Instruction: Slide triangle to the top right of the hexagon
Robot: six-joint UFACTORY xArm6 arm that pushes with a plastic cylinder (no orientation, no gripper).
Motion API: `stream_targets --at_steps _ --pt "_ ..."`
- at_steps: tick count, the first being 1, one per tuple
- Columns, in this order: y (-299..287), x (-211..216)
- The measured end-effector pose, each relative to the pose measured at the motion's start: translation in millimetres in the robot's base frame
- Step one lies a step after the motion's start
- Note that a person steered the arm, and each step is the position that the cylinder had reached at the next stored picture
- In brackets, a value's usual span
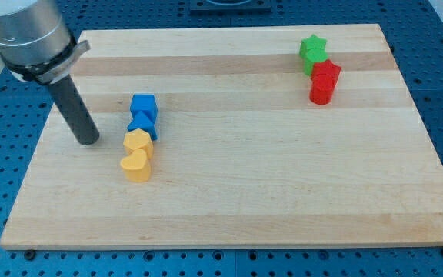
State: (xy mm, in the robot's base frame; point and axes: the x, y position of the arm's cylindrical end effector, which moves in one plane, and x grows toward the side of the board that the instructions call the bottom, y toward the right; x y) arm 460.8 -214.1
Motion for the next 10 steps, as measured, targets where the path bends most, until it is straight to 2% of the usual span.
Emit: stream_targets --at_steps 4,10 --pt "63.7 0.7" --pt "90.0 -13.0"
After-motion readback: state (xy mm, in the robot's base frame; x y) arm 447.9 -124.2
